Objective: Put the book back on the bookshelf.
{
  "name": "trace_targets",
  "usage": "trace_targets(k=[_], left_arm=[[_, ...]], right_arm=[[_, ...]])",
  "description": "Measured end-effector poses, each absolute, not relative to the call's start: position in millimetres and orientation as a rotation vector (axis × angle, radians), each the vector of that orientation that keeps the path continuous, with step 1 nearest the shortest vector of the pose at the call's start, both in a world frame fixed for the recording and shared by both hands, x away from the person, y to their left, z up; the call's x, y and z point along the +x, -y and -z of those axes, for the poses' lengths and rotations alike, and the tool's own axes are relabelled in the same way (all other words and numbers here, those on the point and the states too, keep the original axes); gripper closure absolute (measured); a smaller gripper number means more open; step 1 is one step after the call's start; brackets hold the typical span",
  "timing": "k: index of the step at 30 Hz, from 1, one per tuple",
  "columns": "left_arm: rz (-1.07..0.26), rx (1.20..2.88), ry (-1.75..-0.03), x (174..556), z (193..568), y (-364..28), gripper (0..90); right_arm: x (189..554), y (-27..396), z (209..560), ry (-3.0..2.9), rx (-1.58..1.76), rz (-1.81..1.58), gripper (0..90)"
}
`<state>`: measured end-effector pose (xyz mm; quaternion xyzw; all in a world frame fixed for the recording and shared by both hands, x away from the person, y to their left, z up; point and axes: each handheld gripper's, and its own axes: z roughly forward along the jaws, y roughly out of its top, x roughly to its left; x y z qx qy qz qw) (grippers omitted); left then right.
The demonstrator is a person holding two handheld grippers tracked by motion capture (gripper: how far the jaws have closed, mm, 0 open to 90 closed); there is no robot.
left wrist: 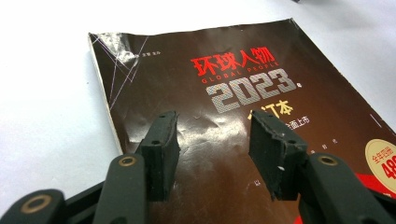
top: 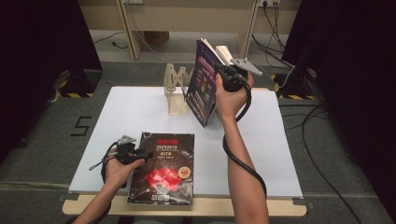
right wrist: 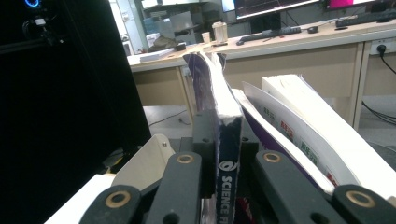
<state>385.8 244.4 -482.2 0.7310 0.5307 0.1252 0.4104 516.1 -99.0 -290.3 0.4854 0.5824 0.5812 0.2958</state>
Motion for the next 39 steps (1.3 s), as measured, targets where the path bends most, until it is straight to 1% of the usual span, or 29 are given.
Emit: trace_targets(k=[11,20,29,39], left_arm=[[-0.307,1.839,-1.331,385,484,-245,51.6],[-0.306,1.842,-1.33,385,484,-246,51.7],[-0.304,1.849,-1.33,385,485,-245,51.7],[-0.301,1.855,-1.328,384,486,-243,51.7]], right_arm=[[531,86,314,-1.549,1.305,-1.47,84.4],[529,84,329,-1.572,1.295,-1.405,84.2],[522,90,337,-1.572,1.278,-1.362,83.1],[519,97,337,-1.616,1.271,-1.308,80.6]])
